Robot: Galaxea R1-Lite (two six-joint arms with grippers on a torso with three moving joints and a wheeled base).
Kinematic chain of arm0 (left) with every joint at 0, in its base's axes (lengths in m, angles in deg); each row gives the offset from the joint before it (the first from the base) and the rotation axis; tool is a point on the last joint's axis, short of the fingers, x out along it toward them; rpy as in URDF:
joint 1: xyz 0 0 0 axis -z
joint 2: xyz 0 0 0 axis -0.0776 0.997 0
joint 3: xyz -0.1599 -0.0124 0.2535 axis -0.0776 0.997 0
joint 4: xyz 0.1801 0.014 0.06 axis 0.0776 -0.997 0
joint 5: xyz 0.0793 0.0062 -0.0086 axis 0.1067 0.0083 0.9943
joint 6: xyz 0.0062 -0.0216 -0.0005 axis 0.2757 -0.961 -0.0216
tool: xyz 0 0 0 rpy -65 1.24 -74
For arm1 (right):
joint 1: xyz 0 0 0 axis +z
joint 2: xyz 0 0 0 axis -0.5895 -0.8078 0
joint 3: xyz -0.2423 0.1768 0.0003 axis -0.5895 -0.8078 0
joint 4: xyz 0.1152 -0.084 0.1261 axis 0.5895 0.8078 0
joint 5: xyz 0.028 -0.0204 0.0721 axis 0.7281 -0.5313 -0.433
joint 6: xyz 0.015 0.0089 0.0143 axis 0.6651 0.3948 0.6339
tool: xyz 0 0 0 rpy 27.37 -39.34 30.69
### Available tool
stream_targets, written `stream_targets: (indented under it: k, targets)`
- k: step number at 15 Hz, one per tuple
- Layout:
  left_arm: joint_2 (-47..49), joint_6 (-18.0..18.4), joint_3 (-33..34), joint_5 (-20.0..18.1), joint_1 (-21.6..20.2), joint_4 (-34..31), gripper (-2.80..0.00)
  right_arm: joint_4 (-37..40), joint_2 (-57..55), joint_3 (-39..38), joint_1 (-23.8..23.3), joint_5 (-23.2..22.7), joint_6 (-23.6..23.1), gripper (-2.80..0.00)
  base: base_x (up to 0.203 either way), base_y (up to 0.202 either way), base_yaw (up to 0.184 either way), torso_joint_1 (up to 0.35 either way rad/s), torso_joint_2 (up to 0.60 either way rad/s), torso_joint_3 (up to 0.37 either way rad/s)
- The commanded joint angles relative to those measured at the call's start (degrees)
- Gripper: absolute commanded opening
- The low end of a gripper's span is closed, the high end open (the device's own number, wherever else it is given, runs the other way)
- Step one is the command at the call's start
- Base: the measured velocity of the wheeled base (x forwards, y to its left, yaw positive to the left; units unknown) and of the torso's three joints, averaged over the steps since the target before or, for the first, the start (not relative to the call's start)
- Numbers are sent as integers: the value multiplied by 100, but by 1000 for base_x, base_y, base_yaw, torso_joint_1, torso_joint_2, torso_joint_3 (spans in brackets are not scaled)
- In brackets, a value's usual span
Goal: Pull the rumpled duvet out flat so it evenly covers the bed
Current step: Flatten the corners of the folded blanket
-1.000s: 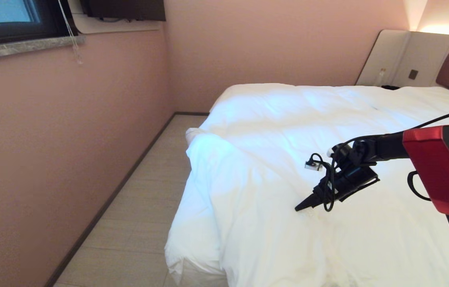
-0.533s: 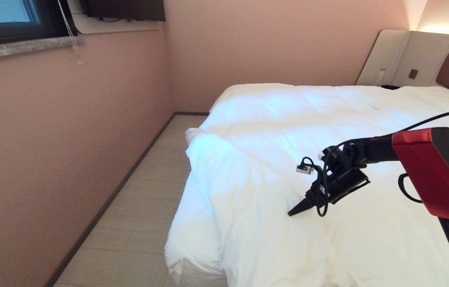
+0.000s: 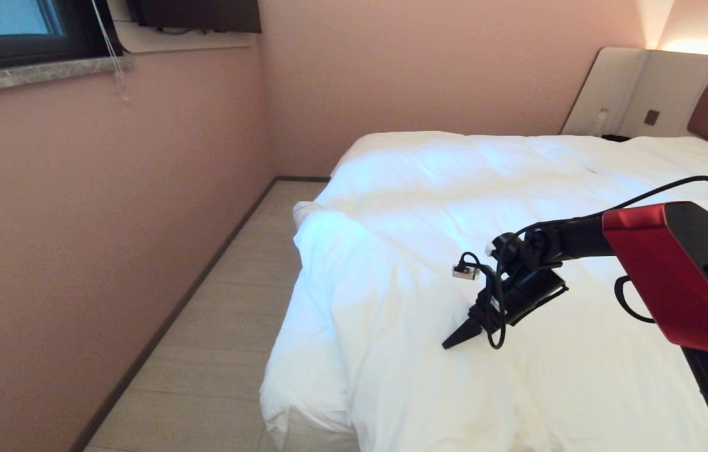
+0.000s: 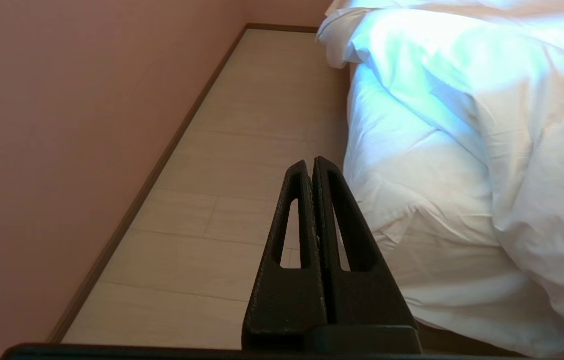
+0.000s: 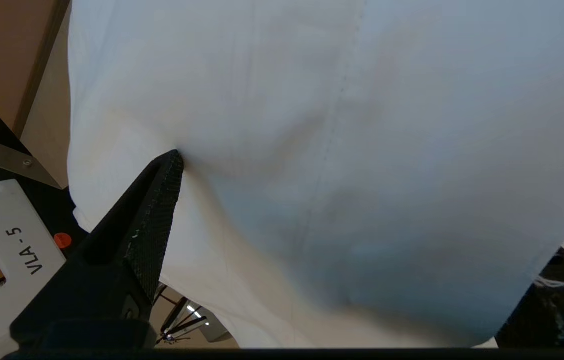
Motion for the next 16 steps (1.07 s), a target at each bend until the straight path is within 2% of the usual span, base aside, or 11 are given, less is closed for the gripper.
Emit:
stream_targets:
  k: [1, 7, 10, 13, 14, 15, 16]
  targets:
    - [0, -4, 0, 2, -3, -2, -280, 26, 12, -10, 13, -22, -13, 0, 0, 0, 0, 0, 0, 0]
    - [0, -4, 0, 2, -3, -2, -280, 129, 97, 7, 26, -16, 8, 0, 0, 0, 0, 0, 0, 0]
    - [0, -4, 0, 2, 1, -2, -280, 496, 361, 7, 169, -30, 32, 0, 0, 0, 0, 0, 0, 0]
    - [0, -4, 0, 2, -3, -2, -280, 519, 316, 7, 247, -30, 40, 0, 0, 0, 0, 0, 0, 0]
    - [0, -4, 0, 2, -3, -2, -280, 519, 263, -2, 257, -30, 40, -267, 0, 0, 0, 0, 0, 0]
    - [0, -4, 0, 2, -3, -2, -280, 525, 243, -2, 250, -27, 40, -280, 0, 0, 0, 0, 0, 0]
    - [0, -4, 0, 2, -3, -2, -280, 527, 232, 3, 250, -21, 57, -280, 0, 0, 0, 0, 0, 0]
